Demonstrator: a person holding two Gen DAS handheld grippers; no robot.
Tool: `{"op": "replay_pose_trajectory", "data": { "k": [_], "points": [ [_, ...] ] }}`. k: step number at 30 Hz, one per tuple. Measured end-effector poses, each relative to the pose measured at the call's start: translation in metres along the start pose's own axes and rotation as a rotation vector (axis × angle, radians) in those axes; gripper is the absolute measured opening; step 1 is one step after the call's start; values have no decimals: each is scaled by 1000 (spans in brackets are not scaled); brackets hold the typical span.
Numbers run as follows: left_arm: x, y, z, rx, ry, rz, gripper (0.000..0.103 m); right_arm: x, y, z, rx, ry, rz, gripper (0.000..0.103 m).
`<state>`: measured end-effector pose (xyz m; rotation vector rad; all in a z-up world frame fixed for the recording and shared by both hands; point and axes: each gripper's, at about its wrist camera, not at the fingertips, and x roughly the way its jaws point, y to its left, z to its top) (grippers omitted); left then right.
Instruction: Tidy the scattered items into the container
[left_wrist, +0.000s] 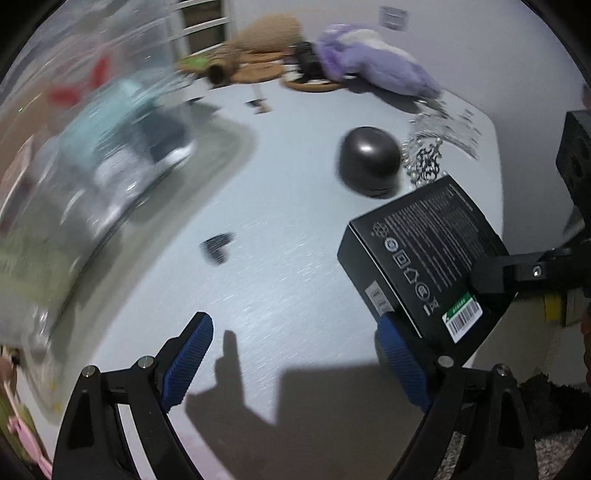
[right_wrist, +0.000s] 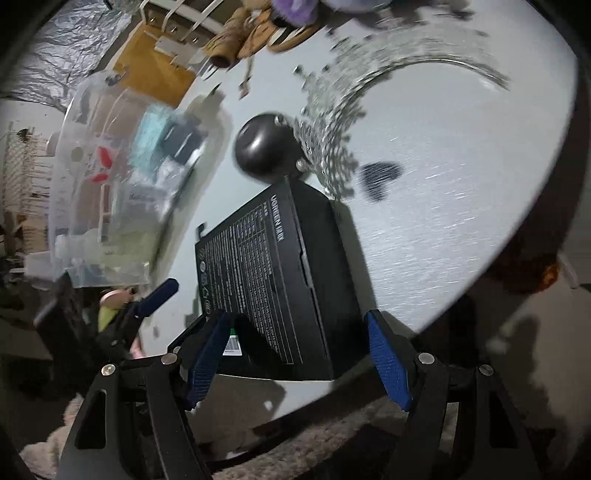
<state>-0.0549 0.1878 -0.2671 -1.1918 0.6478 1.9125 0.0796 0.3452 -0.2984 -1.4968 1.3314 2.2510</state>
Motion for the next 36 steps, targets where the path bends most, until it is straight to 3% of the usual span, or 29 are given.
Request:
{"op": "replay_pose_trajectory", "data": {
  "k": [4, 15, 21, 26, 30, 36],
  "points": [
    [7, -22, 12, 47, -7, -29, 91, -15, -15, 0, 17, -48, -65, 75],
    [17, -64, 36, 138, 3, -74, 91, -41, -52, 8, 80, -112, -78, 75],
    [-5, -46, 41, 77, -20, -77, 91, -40, -56, 14, 63, -103, -61, 75],
    [-9, -50, 69, 68, -57, -99, 91, -39, -55, 18, 23, -84, -58, 75],
    [7, -73, 76, 154, -30, -79, 91, -43, -64, 18, 57, -97, -6, 75],
    [10, -77, 80, 160, -17, -82, 91, -54, -119, -2, 341, -182, 202, 75]
  ]
}}
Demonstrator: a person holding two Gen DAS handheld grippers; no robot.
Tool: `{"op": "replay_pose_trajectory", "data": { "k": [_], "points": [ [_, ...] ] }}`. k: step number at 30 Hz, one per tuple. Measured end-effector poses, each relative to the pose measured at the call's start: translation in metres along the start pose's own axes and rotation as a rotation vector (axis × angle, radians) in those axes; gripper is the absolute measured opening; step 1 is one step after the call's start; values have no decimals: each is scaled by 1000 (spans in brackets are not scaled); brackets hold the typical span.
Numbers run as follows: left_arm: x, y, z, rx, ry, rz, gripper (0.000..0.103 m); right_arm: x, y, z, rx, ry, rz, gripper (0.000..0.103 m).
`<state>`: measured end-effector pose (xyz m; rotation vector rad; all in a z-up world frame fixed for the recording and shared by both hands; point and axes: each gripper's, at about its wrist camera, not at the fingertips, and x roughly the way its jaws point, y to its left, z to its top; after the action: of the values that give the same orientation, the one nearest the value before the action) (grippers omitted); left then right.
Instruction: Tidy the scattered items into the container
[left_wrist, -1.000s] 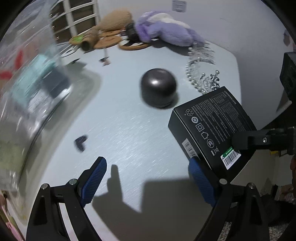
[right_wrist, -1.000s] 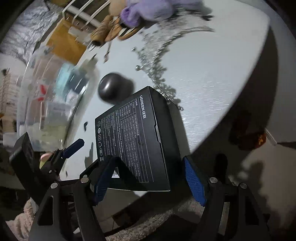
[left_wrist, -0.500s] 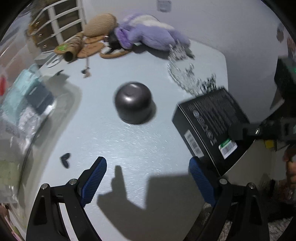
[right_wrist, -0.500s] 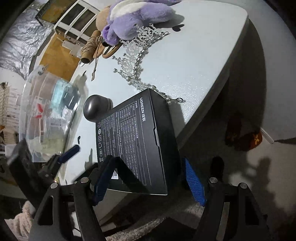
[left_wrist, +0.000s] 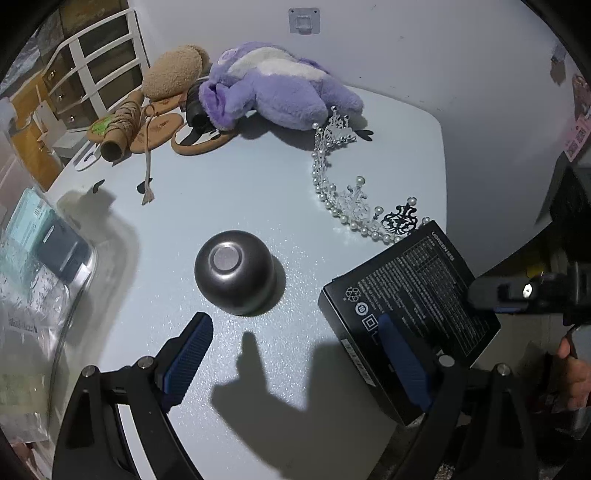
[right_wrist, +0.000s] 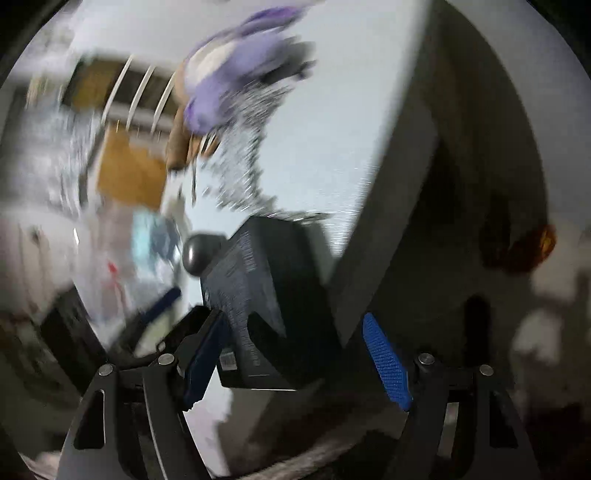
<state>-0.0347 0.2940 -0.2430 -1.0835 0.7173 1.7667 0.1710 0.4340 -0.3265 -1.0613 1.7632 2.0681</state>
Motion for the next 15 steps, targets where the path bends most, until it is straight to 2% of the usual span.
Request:
{"op": "replay_pose_trajectory", "data": {
  "k": [4, 8, 12, 15],
  "points": [
    [1, 2, 0, -3, 9, -8, 91, 10, -28, -9, 115, 22, 141, 76],
    [1, 1, 0, 1, 11, -9, 92, 25, -37, -11, 155, 35, 245, 76],
    [0, 1, -1, 5, 8, -2, 92, 29, -26, -11, 129, 35, 294, 76],
    [-4, 6, -4, -11, 2, 7, 91, 19, -4, -11, 41, 28, 247, 76]
  ]
}}
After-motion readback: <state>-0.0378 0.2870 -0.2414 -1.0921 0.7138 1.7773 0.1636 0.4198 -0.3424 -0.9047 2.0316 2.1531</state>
